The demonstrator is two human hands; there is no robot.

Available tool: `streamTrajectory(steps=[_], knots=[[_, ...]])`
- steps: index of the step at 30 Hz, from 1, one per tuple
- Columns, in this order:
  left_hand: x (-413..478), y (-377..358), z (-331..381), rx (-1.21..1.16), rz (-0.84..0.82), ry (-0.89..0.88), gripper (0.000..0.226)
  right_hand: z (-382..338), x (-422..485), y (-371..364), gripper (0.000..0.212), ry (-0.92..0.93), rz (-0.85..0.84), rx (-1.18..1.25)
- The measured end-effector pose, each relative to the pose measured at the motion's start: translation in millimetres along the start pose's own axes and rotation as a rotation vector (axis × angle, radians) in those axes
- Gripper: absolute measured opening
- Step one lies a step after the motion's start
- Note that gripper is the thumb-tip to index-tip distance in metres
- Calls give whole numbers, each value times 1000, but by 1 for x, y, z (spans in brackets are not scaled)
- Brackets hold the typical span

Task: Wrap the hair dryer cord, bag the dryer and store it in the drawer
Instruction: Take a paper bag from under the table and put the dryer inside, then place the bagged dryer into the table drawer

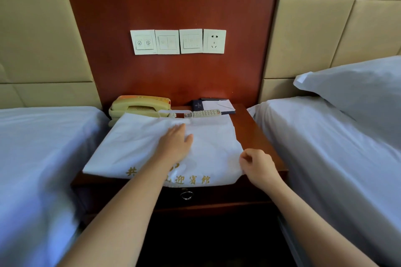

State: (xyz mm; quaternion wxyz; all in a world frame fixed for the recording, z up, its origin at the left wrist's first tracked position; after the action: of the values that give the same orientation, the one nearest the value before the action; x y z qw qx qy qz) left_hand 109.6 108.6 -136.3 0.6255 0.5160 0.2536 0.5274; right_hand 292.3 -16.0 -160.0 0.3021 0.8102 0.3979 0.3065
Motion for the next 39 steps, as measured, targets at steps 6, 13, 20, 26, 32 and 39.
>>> streamTrajectory(steps=[6,13,20,26,32,39], knots=[[-19,25,-32,291,150,73,55,-62,8,4,36,148,215,-213],[-22,19,-48,169,10,193,66,-91,18,-54,54,130,-209,-270],[-30,7,-83,3,276,170,66,-71,28,-82,53,82,-137,-156],[-9,-5,-71,11,290,144,67,-67,50,-88,51,136,49,-146],[2,-7,-63,0,229,139,64,-64,62,-79,63,178,83,-172],[-34,1,-62,11,230,84,58,-57,21,-45,41,285,174,-104]])
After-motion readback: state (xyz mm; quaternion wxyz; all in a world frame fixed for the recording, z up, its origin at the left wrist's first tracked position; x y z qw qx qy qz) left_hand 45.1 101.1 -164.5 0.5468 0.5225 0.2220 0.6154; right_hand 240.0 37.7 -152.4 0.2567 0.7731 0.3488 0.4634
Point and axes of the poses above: each hand's wrist, its own x-axis towards the middle knuckle, its own y-axis out of the back of the hand, z = x × y, the point moved 2 cm from there along x, towards the middle knuckle, and after that the axes turned 8 degrees about z, right-handed, at the moved point
